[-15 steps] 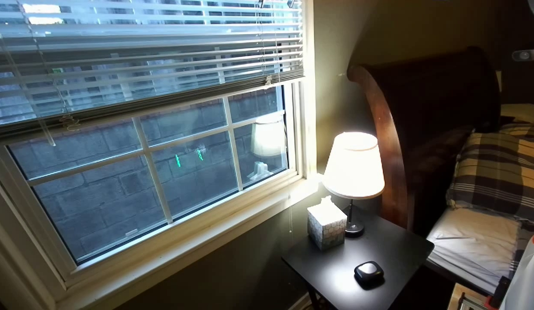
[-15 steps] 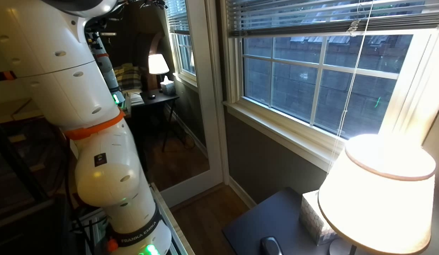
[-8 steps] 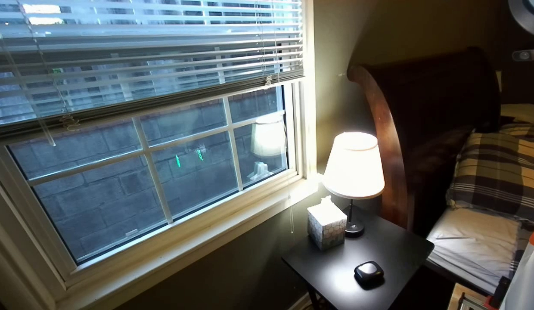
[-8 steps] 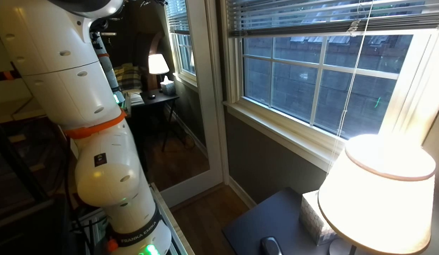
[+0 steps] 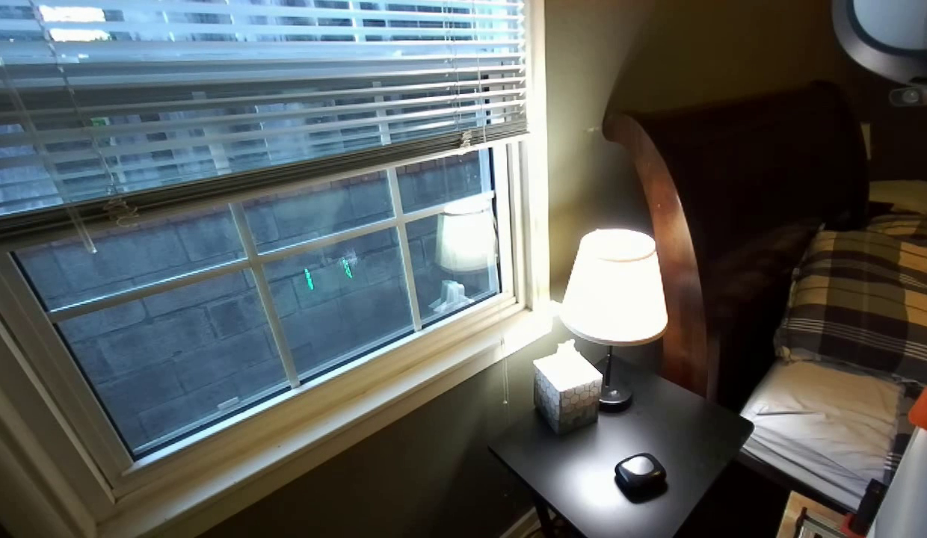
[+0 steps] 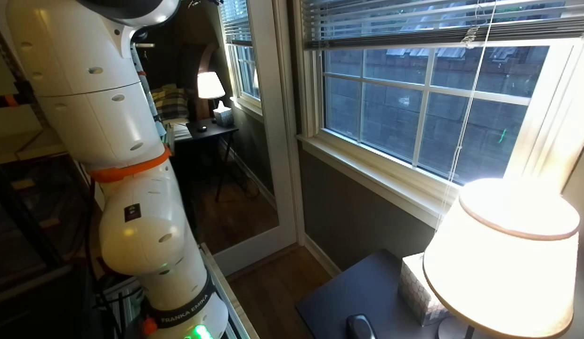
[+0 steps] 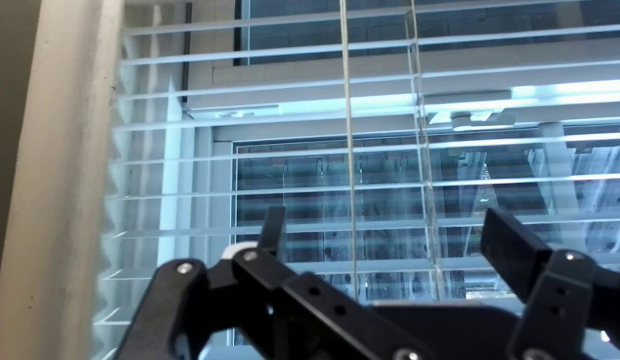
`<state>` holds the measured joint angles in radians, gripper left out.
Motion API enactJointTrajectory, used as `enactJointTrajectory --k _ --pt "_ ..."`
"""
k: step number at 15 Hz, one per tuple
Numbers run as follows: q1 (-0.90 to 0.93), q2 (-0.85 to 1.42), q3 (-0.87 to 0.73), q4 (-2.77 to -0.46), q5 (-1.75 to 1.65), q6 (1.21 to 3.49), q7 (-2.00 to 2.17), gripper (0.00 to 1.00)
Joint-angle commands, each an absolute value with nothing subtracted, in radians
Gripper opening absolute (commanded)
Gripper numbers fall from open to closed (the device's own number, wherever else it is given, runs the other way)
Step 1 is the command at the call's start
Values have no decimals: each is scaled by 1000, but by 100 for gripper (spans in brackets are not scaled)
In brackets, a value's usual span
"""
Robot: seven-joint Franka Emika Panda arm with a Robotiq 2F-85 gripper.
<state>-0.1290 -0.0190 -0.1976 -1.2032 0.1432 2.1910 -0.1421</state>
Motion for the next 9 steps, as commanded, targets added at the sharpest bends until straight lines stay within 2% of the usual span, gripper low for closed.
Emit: enactJointTrajectory --k 1,4,7,9 --pt "-143 19 -216 -1152 224 2199 -206 80" --pt "-149 32 -224 -1138 259 2197 -234 51" --pt "-156 42 -227 -1124 283 2196 -257 33" --pt "-160 46 -227 -1117 299 2195 -274 25"
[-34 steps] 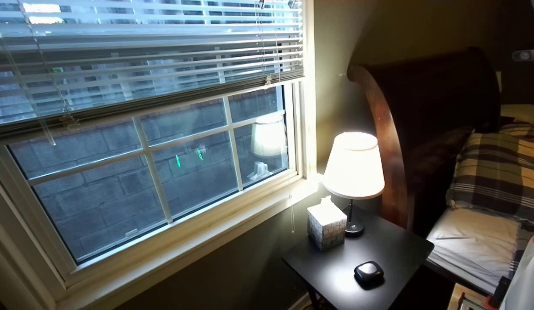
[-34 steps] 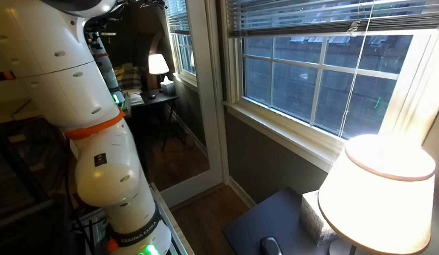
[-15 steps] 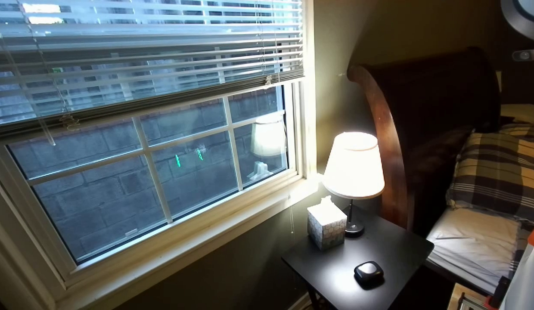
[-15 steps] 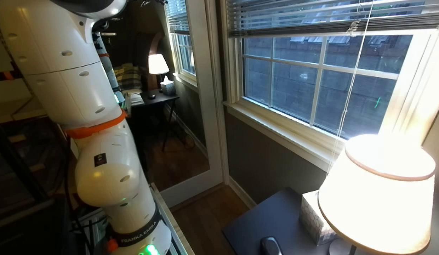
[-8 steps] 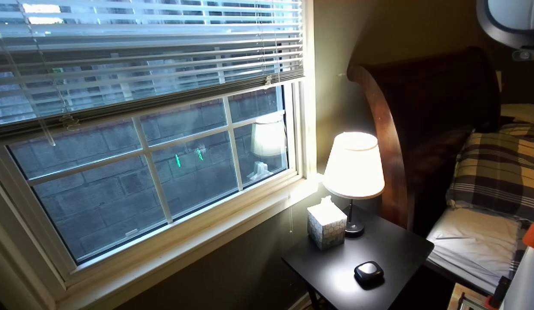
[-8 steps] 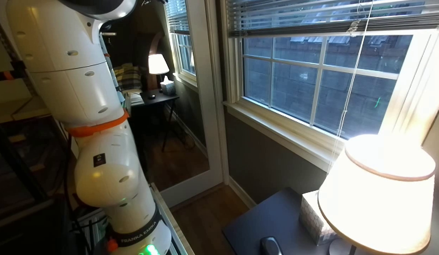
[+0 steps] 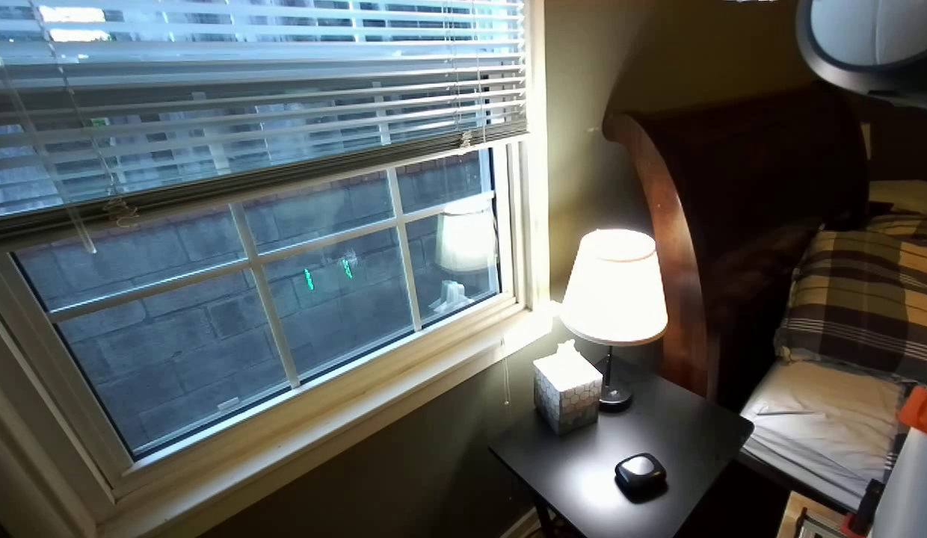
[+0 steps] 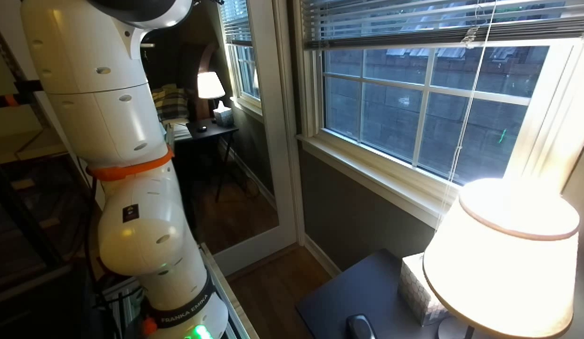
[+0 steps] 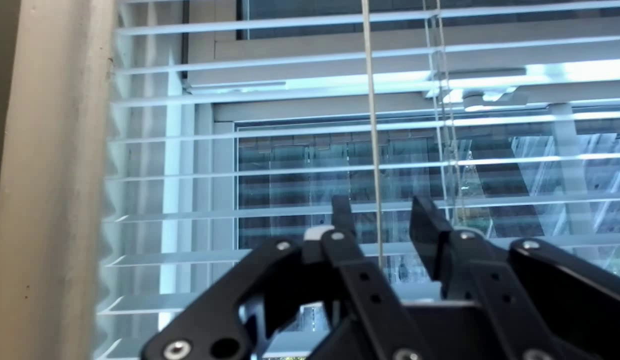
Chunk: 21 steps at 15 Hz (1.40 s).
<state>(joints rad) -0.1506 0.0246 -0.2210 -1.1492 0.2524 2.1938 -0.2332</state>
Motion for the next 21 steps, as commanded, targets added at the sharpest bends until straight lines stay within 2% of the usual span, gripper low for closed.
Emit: enactJointTrajectory --k 1,3,6,7,10,15,21 --pt "-161 48 -226 -1116 307 2194 -283 20" --pt "-163 50 -227 -1114 322 2193 -297 28" --pt "-166 53 -228 -1111 341 2191 -319 28" --pt "-167 54 -229 -1111 344 2192 -323 12" --pt "-170 56 -230 -1112 350 2190 -336 0" --pt "-168 50 -230 -1106 281 2159 -299 0" --pt "-171 -25 -237 -1111 73 1887 -250 0"
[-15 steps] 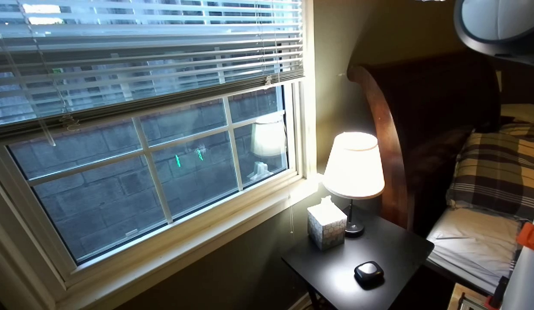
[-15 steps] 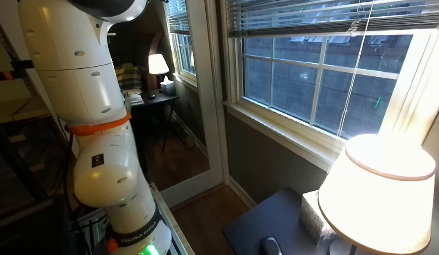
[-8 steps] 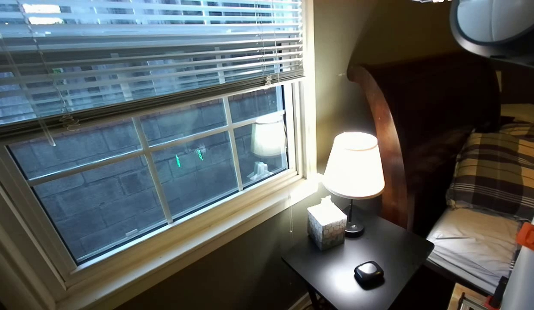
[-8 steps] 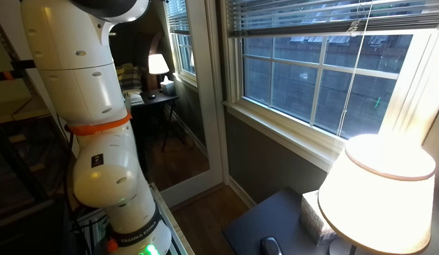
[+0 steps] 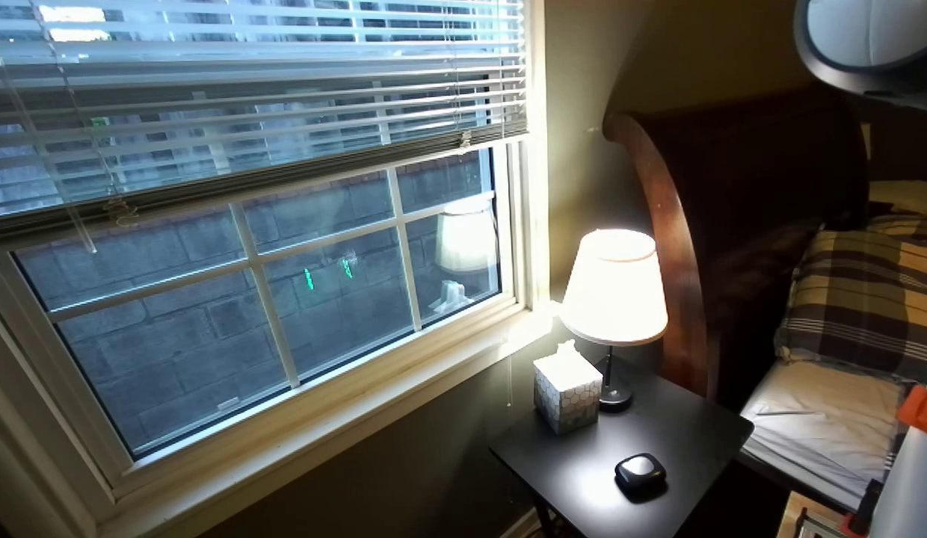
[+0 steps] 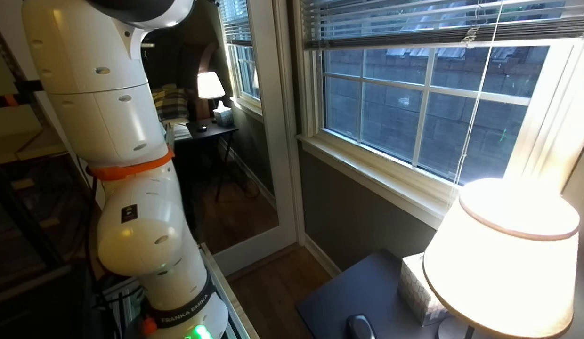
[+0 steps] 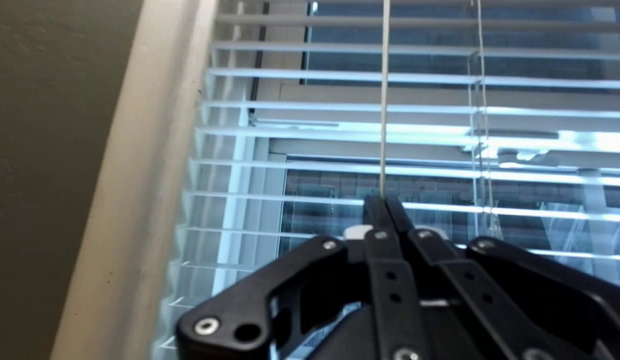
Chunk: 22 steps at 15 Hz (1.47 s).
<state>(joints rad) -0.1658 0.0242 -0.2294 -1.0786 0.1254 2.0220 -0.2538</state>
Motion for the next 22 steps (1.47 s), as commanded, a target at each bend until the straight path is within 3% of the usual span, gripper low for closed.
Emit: enactJointTrajectory --k 1,6,14,19,20,22 --pt "-176 -44 -242 -1136 49 1887 -265 0" --pt "-229 -105 -295 -1255 2 1944 -354 0" --pt "-255 -176 -353 -1572 94 2271 -421 0" --pt "-271 -177 -365 -1631 73 2291 -369 0" --pt "-253 -141 -357 -1529 98 2309 -384 2" --pt "-255 -148 -359 -1545 97 2310 -380 2"
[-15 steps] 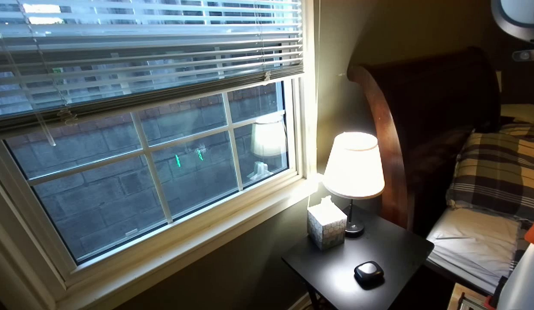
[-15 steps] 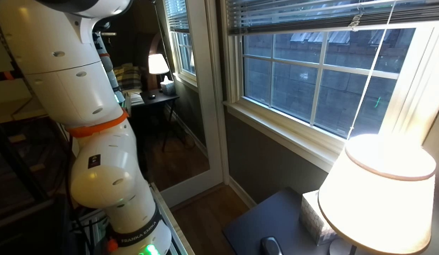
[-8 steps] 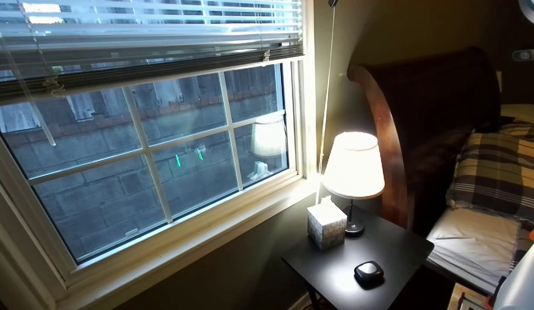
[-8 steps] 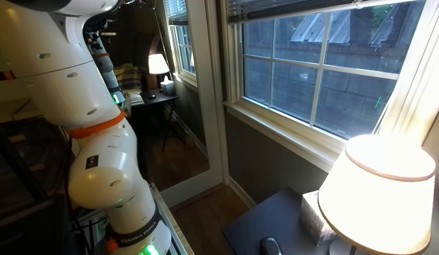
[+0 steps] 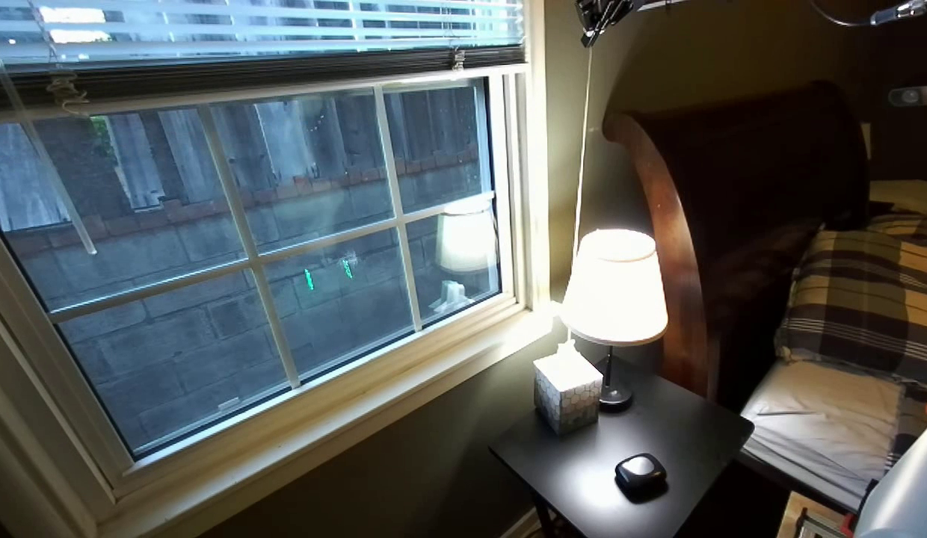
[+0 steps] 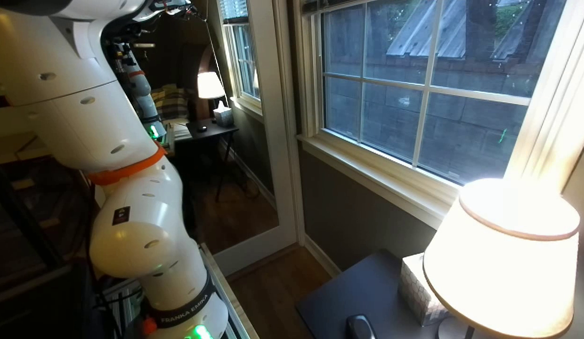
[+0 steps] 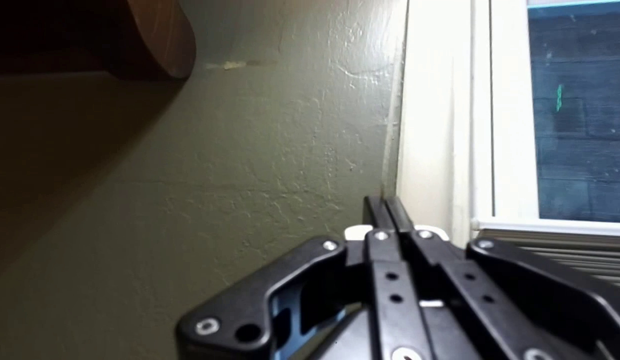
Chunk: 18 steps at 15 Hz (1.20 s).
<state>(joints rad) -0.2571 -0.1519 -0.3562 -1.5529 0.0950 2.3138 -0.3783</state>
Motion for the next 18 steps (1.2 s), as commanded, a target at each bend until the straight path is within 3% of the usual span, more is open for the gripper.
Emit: enactJointTrajectory --k 1,18 --pt "-255 -149 -360 -1549 97 2310 -379 2" --pt "-306 -49 -414 -1631 171 2457 -471 0"
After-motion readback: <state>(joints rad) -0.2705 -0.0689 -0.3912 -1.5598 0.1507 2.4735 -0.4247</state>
